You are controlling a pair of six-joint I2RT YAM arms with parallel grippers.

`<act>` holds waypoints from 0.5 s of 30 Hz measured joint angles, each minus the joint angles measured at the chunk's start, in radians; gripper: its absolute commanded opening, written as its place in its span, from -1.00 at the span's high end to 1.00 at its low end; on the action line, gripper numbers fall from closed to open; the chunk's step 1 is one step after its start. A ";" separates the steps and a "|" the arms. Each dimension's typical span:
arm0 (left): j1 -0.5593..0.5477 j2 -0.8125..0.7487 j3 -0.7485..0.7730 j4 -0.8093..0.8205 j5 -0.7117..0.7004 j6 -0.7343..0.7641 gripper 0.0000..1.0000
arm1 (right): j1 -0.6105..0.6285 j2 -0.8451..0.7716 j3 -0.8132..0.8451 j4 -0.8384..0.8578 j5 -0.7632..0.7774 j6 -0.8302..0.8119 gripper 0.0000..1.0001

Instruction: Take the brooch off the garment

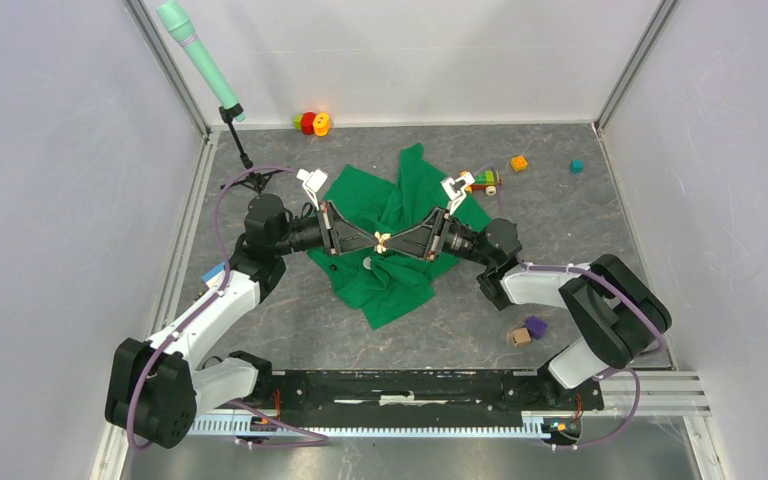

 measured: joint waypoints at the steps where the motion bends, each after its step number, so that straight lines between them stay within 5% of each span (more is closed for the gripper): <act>1: 0.000 0.000 0.000 0.000 0.000 0.000 0.95 | 0.000 0.002 0.002 0.000 0.000 0.002 0.37; 15: 0.000 0.000 0.000 0.000 0.017 0.000 0.95 | 0.003 0.020 0.016 0.023 -0.001 0.024 0.53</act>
